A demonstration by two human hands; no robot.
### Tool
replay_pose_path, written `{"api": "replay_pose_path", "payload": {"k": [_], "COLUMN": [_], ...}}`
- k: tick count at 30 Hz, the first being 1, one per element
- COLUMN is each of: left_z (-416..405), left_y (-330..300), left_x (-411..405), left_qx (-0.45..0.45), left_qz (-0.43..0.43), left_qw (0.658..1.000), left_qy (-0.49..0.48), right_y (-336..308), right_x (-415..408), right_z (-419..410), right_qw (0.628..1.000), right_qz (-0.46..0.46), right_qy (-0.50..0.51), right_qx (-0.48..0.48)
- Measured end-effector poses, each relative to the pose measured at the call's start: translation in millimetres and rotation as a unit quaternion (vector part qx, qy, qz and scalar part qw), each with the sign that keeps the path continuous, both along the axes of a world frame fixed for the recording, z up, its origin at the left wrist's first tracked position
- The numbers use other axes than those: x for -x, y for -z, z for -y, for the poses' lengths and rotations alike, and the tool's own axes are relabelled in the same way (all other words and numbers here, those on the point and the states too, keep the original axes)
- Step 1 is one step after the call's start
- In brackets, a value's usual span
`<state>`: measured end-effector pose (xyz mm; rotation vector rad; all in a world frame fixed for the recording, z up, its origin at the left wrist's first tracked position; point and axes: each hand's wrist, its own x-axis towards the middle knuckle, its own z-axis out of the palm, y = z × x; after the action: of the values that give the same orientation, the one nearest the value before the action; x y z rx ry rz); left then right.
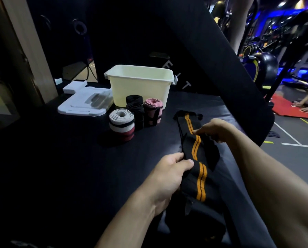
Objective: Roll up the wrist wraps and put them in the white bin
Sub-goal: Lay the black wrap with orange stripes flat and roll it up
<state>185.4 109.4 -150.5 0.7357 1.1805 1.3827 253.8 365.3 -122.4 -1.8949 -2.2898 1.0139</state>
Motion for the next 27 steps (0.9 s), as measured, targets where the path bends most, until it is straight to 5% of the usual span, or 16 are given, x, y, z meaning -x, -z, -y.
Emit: {"api": "replay_pose_path", "payload": {"k": [6,11,14,20,23,27], "left_z": [0,4,7,15,20,22], "left_y": [-1,3,4,0,-4,-2], "left_x": [-4,-4,-7,-16,-20,-21], "left_qx": [0.007,0.017,0.021,0.029,0.032,0.026], "left_qz": [-0.018,-0.025,-0.012,0.006,0.003,-0.003], "left_qw": [0.999,0.999,0.998,0.998,0.997,0.996], "left_qy": [-0.033,-0.043,-0.056,-0.064,-0.066,-0.086], "right_y": [44,10,-15,-15,2,16], "right_x": [2,-6,-25,-80,-106,-128], "right_z": [-35,-1,32,134,181,217], "right_qw": [0.984,0.97,0.959,0.925,0.91,0.901], "right_qz": [-0.139,-0.22,-0.279,-0.249,-0.237,-0.299], "right_qy": [0.1,0.095,0.036,-0.186,-0.265,-0.246], "right_qx": [-0.057,0.037,0.017,-0.22,-0.215,-0.197]}}
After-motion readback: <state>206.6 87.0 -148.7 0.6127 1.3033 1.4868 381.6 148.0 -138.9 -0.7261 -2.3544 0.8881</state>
